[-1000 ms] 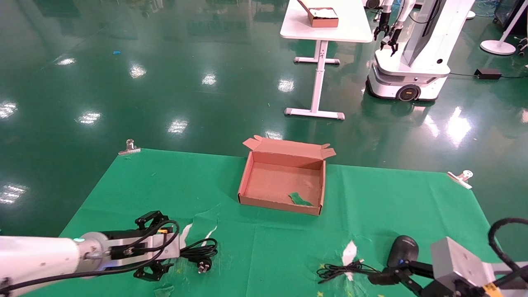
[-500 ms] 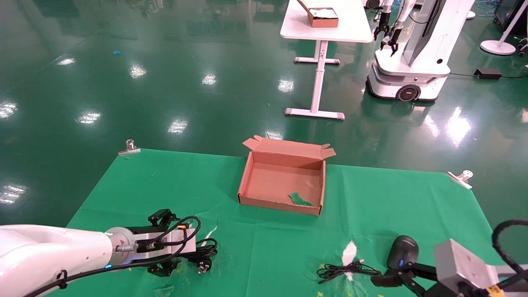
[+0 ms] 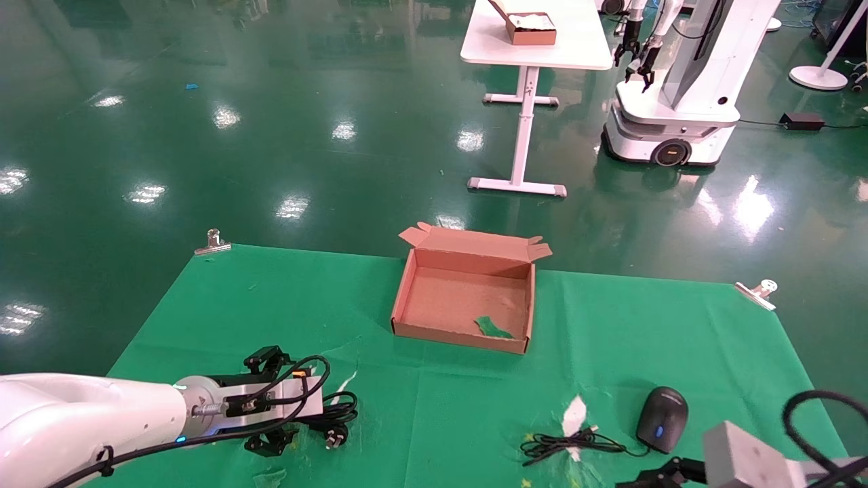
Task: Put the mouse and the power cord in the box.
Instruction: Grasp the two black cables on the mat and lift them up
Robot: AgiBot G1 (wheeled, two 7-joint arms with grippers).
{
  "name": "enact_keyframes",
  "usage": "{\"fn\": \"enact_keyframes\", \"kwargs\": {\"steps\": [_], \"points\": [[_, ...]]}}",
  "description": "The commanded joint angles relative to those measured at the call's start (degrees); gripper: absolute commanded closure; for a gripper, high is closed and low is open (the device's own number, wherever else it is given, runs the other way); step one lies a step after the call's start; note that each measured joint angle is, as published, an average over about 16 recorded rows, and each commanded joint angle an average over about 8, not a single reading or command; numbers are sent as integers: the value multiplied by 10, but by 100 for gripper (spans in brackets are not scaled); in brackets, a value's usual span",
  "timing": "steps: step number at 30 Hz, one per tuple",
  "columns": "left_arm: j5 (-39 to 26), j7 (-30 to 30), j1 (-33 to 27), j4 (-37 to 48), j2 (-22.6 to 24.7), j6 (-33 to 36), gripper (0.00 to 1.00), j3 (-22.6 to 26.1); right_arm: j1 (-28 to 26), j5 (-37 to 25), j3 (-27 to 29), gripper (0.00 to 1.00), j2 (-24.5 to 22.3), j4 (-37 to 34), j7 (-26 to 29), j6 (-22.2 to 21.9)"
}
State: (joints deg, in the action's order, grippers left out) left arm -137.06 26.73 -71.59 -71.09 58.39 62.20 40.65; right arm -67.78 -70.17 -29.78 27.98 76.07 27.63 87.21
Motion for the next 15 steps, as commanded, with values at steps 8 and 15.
{"fn": "enact_keyframes", "kwargs": {"steps": [8, 15], "points": [[1, -1, 0, 1, 0, -1, 0, 0, -90, -116, -79, 0, 49, -27, 14, 33], [-7, 2, -1, 2, 0, -3, 0, 0, -159, -169, -149, 0, 102, -86, -11, 35]]}}
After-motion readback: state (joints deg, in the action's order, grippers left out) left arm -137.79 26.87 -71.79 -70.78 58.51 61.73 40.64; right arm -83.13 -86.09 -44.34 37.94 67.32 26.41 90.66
